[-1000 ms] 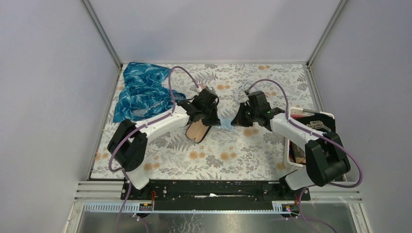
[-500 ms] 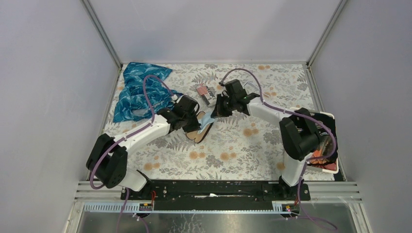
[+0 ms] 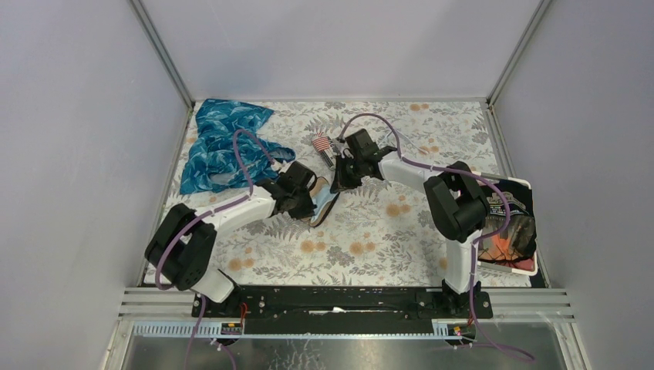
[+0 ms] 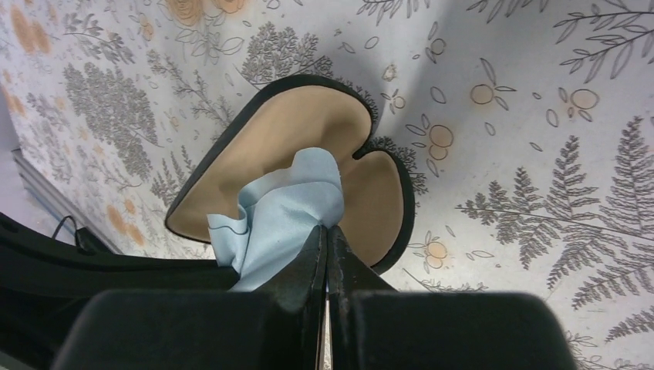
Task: Organize the sunglasses
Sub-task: Place the glasses cleaning cloth in the sunglasses case.
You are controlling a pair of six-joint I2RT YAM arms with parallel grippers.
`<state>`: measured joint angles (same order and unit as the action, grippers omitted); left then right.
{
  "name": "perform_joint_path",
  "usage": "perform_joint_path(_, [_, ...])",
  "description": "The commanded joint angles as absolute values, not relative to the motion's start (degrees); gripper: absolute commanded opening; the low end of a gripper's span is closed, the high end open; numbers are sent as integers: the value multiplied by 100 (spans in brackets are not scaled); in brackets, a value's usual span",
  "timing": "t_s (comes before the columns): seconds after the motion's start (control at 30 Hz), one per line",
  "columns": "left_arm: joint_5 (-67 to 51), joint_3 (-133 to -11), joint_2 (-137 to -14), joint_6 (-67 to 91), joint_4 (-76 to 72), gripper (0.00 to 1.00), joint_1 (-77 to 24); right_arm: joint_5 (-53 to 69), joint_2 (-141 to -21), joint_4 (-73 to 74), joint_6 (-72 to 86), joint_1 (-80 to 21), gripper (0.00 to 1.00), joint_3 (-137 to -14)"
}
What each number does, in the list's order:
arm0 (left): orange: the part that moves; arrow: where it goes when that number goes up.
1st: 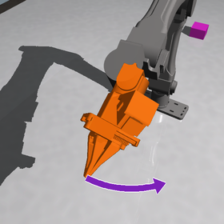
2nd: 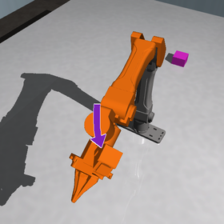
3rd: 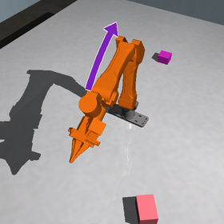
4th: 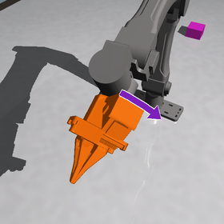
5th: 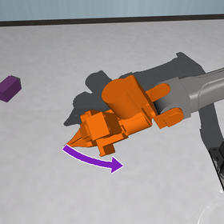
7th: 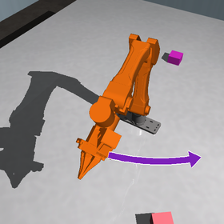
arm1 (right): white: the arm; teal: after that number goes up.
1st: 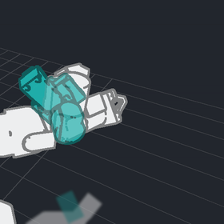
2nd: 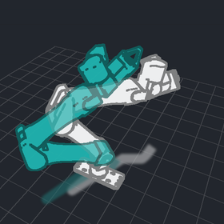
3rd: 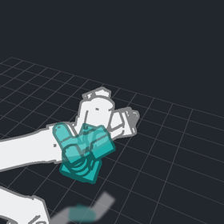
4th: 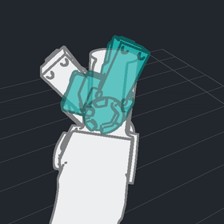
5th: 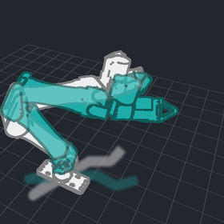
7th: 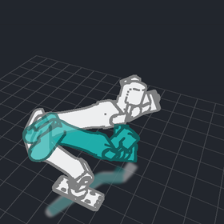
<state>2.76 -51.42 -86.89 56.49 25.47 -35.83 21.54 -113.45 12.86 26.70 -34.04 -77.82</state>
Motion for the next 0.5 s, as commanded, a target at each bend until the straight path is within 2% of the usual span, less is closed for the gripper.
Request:
perform_joint_path(0.0, [211,-4990,-8986,5658,2051,0,-3542,1821,-11408,1386,2442,-3415,0,-7780])
perform_joint_path(0.47, [-237,-5261,-9674,4825,1886,0,-3619,1551,-10558,697,2963,-3423,0,-5924])
